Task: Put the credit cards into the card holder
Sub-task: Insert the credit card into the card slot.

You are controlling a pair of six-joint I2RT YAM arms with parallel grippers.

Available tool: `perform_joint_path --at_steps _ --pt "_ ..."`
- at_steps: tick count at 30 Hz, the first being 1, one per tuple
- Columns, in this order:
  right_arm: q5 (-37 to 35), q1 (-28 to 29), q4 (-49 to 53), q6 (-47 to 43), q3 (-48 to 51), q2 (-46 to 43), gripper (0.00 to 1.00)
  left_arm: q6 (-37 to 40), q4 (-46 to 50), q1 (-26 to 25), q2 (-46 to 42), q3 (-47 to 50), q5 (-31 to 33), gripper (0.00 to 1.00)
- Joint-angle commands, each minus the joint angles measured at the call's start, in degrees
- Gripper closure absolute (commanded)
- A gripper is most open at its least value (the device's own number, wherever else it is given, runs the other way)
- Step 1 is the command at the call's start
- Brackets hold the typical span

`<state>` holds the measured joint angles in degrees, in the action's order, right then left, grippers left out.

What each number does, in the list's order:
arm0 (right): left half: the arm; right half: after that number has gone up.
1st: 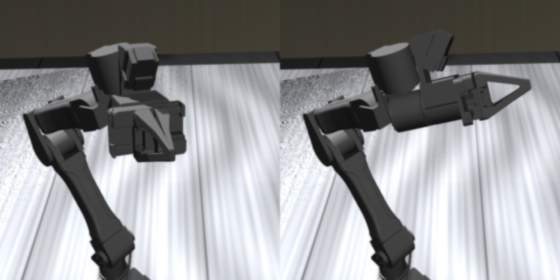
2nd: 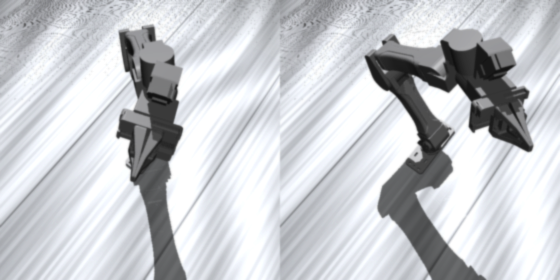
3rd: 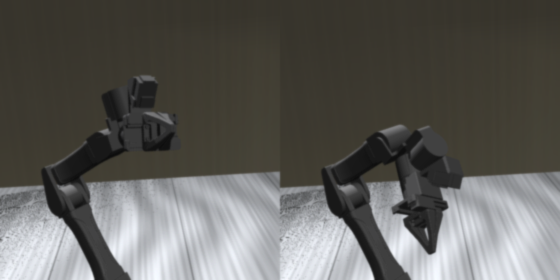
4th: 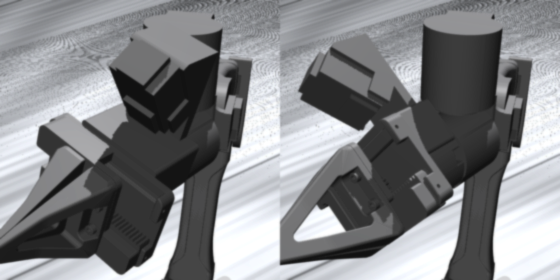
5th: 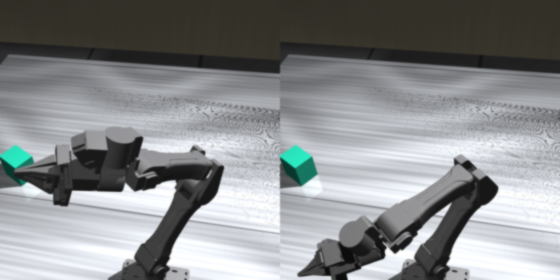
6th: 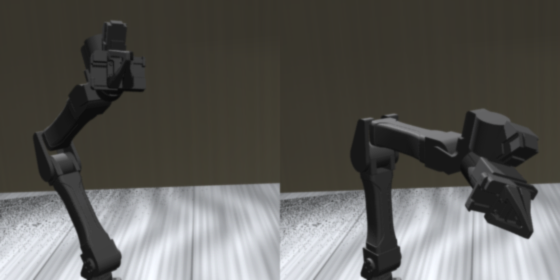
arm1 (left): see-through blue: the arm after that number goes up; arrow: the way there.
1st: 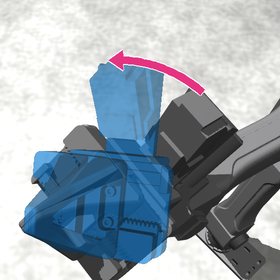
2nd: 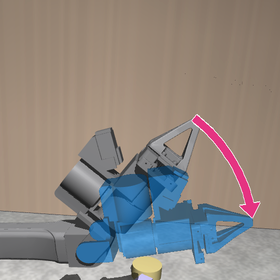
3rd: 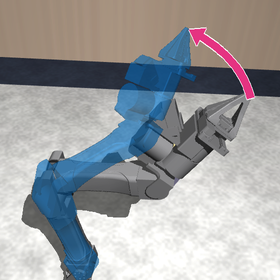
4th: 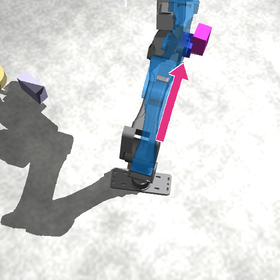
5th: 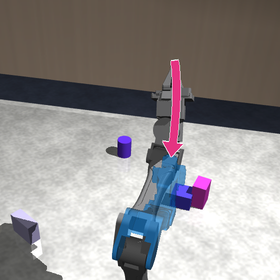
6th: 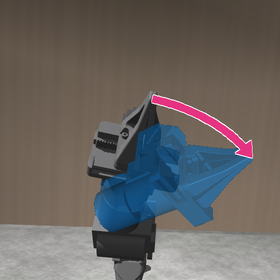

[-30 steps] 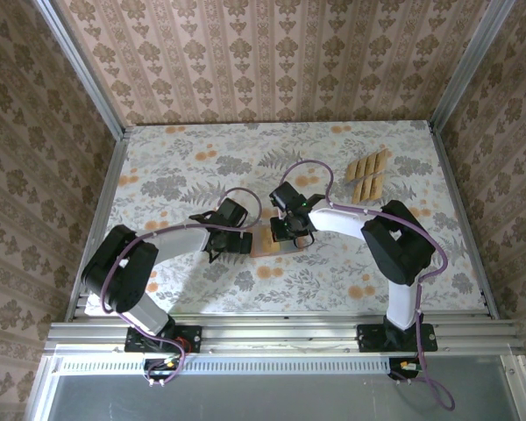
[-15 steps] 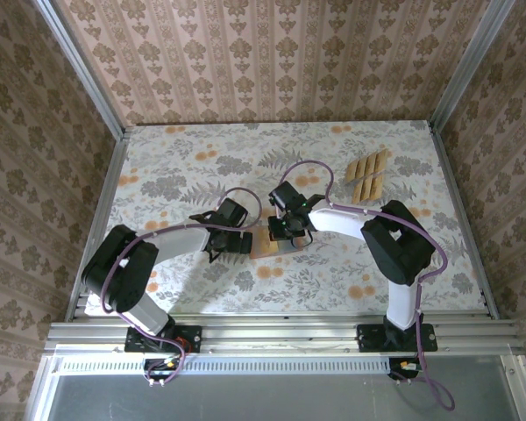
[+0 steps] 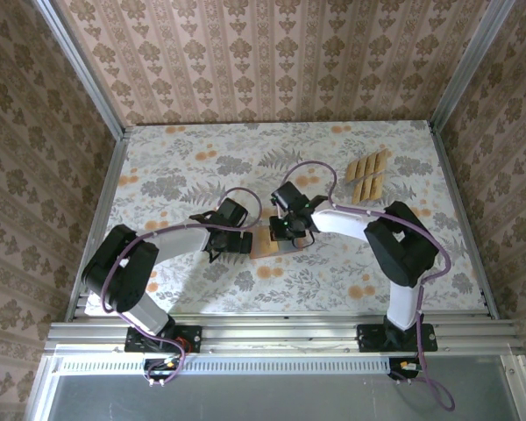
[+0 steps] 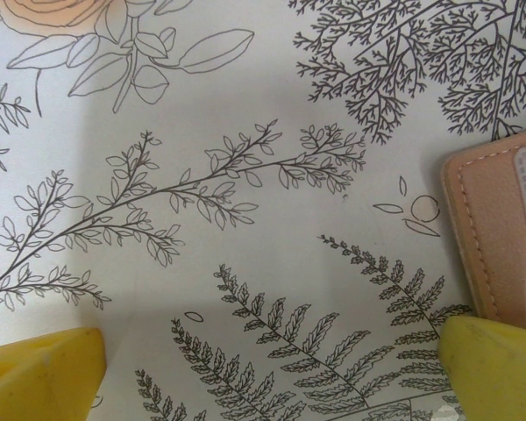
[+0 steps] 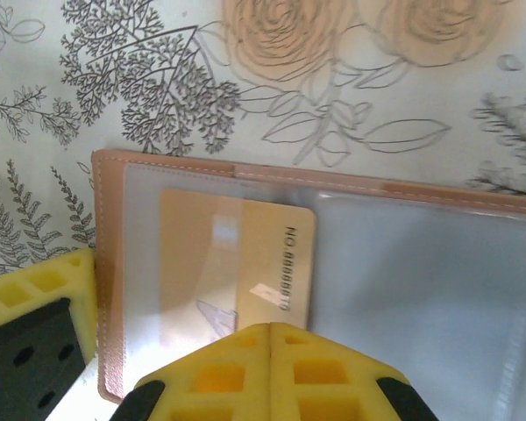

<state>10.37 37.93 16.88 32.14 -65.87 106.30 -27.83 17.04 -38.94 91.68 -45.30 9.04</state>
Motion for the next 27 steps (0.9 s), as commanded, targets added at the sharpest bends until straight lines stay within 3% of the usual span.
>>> perform_joint_path --at_steps 1,27 --pt "-1.58 -1.59 1.22 -0.64 1.35 -2.85 1.00 0.06 -8.42 -0.48 4.74 1.09 -4.39 0.00" --pt "1.41 0.88 -3.18 1.88 2.23 3.32 1.00 0.01 -8.77 -0.70 6.10 0.43 -4.64 0.00"
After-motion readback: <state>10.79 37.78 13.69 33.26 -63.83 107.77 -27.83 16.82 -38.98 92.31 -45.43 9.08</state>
